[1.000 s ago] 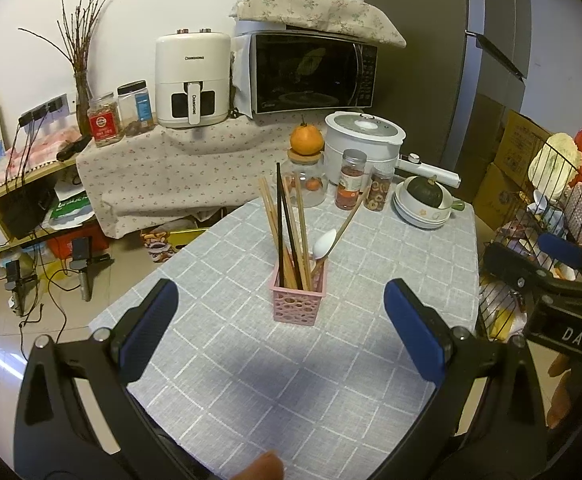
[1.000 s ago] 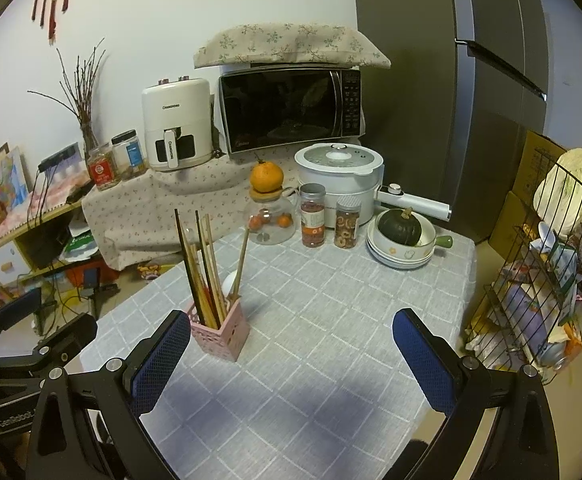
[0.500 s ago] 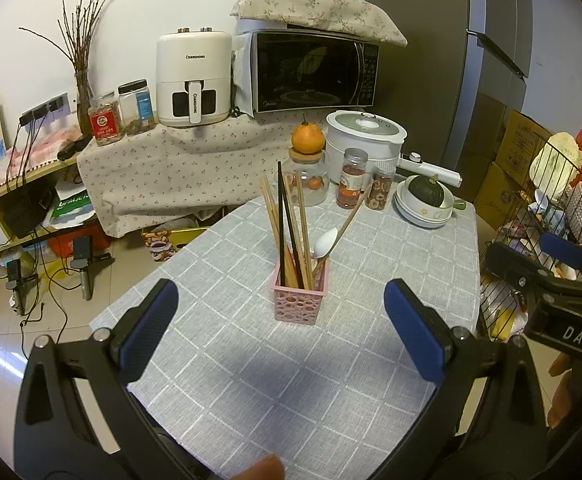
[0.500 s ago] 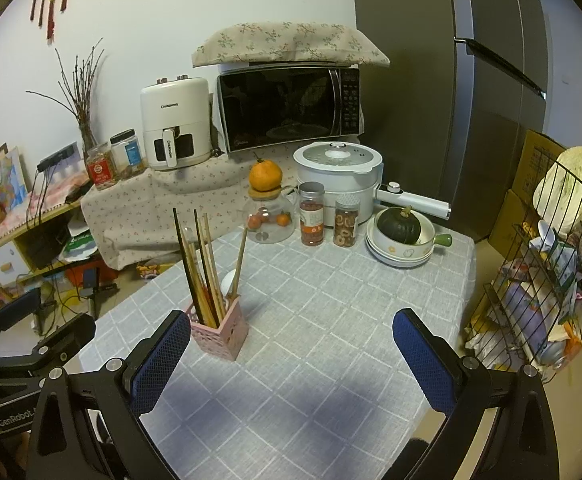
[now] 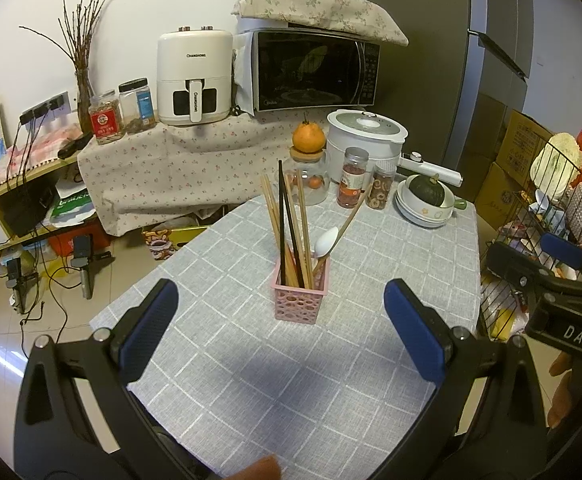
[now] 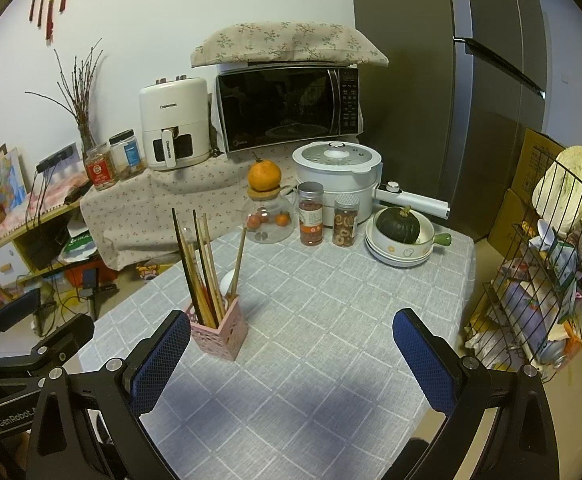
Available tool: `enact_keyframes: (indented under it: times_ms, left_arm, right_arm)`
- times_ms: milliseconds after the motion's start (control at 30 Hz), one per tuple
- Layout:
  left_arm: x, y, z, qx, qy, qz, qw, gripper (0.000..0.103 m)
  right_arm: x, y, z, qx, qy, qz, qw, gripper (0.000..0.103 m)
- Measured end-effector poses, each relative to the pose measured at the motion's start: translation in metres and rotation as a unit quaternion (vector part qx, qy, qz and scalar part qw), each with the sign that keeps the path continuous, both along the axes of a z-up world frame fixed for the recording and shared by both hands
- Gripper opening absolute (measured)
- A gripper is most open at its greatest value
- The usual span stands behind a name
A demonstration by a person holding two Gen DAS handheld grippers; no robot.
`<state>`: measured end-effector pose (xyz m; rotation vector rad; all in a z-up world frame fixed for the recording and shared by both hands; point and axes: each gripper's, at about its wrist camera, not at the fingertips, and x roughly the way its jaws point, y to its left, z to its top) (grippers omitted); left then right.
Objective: Organize utensils
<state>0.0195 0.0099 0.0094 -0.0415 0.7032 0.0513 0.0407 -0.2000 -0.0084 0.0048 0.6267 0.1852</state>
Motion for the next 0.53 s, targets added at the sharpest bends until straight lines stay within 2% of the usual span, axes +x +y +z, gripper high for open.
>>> enact_keyframes:
  times_ms: [300,533]
  left_arm:
    - [0.0012,0.0008,-0.0021,-0.006,0.01,-0.003,0.9999,0.102]
    - [0.0064,0.0009,-0.0073,-0.035,0.03,-0.027,0.9986,0.102]
  right_arm:
    - [-0.0014,-0.0031,-0.0038,0.0,0.001,-0.004,1.0,0.102]
    - [-0.0005,-0.0042,-0.0048,0.0,0.003,-0.003,1.0,0.102]
